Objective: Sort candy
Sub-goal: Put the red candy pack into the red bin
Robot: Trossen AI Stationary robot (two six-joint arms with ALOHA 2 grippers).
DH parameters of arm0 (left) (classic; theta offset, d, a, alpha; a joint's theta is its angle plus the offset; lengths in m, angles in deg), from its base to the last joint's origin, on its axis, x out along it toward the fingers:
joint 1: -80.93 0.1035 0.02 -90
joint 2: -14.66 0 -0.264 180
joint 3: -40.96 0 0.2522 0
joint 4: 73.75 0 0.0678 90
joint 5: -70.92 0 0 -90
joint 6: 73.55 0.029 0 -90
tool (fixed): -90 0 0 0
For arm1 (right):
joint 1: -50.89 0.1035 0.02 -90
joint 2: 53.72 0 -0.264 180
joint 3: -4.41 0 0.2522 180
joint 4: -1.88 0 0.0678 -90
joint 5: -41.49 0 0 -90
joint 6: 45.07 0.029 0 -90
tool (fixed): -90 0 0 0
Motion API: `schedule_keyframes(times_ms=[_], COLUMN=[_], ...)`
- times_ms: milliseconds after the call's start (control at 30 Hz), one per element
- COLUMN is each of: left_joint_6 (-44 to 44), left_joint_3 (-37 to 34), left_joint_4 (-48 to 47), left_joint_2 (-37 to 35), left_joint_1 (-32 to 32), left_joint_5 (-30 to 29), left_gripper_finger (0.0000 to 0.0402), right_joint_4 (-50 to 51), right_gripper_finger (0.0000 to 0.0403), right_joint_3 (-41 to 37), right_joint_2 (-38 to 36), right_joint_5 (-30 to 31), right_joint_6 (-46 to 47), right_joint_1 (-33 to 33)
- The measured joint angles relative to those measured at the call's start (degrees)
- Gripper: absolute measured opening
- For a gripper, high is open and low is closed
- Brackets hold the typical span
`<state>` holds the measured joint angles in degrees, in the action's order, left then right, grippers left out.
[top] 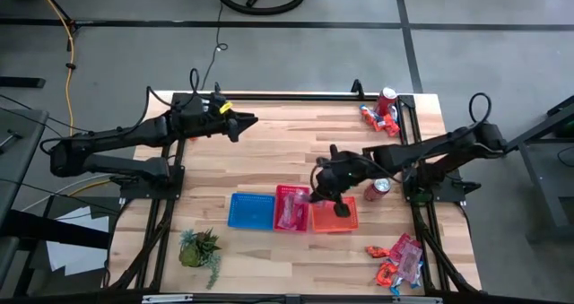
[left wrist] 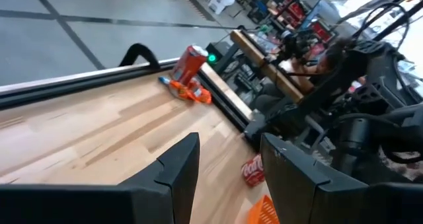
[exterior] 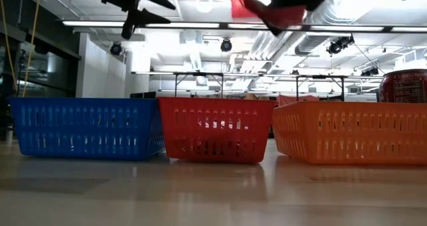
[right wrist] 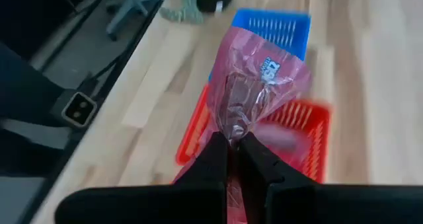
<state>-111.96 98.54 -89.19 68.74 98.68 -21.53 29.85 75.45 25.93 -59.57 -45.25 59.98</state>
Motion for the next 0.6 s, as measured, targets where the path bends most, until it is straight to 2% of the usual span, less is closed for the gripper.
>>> schedule_keyframes(times_ms=[267,433,600], left_joint_6=[0.0,0.0,0.0], left_joint_3=[0.0,0.0,0.0], left_joint_4=[1.6,1.6,1.6], left_joint_2=[0.0,0.0,0.0], left_joint_1=[-1.0,-1.0,-1.0], left_joint_5=[-0.9,-0.6,-0.6], left_gripper_finger=[0.0149,0.0149,0.0149], right_joint_4=[5.7,10.0,19.5], right_gripper_finger=[0.0003,0.0003,0.0003], right_joint_3=[9.8,17.4,26.2], right_joint_2=[7.0,14.9,23.7], right_joint_5=[0.5,1.3,3.4], right_joint_6=[-25.1,-37.6,-50.6], right_joint_1=[1.3,1.5,2.3])
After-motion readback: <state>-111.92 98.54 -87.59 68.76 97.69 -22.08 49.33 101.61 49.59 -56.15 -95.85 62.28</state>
